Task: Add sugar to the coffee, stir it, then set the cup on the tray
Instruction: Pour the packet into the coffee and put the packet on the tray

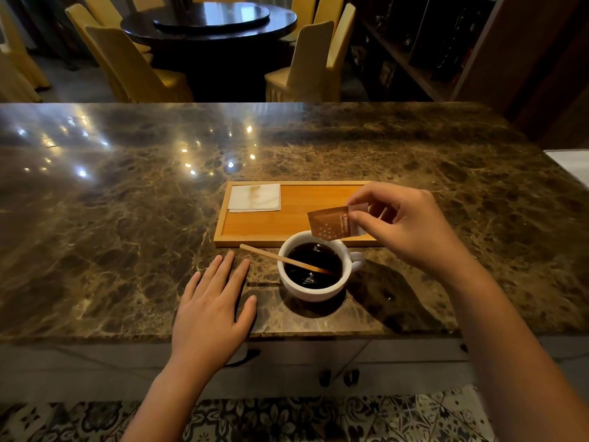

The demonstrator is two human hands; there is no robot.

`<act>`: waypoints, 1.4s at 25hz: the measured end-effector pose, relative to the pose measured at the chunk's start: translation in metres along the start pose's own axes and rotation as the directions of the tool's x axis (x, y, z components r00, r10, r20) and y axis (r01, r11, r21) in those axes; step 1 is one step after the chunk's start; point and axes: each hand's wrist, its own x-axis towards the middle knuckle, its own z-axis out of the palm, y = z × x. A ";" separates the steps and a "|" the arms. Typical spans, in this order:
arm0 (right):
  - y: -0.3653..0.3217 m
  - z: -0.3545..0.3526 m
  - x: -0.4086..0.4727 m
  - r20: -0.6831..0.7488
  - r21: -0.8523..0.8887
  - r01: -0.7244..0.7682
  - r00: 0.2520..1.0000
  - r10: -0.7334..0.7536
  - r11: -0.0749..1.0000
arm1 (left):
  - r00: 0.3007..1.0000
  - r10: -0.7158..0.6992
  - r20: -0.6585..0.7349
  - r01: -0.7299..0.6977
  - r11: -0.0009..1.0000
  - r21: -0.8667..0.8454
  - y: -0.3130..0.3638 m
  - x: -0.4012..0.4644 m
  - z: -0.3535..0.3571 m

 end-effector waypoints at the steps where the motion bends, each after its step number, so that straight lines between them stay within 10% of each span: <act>1: 0.000 0.000 0.000 0.004 -0.008 0.005 1.000 -0.005 1.000 | 1.000 0.001 -0.001 -0.001 1.000 0.000 0.000 0.000 0.000; 8: 0.009 0.008 -0.001 -0.006 0.233 -0.138 0.990 0.144 0.962 | 1.000 -0.003 -0.009 0.003 1.000 -0.010 0.001 -0.001 -0.001; 15: 0.036 0.016 0.000 -0.052 0.727 -0.310 0.864 0.500 0.612 | 1.000 -0.002 -0.005 0.002 1.000 -0.006 0.001 0.000 -0.001; 21: 0.080 0.033 0.014 -0.280 0.397 -0.548 0.692 0.666 0.736 | 1.000 -0.005 -0.005 0.005 1.000 -0.005 0.002 -0.001 -0.002; 31: 0.091 0.049 0.023 -0.377 -0.067 -0.519 0.804 0.460 0.852 | 1.000 -0.001 0.000 0.001 1.000 -0.003 0.001 0.000 -0.001; 35: 0.092 0.047 0.015 -0.184 -0.342 -0.295 0.952 0.245 0.892 | 1.000 -0.007 0.000 0.007 1.000 -0.009 0.002 0.000 -0.001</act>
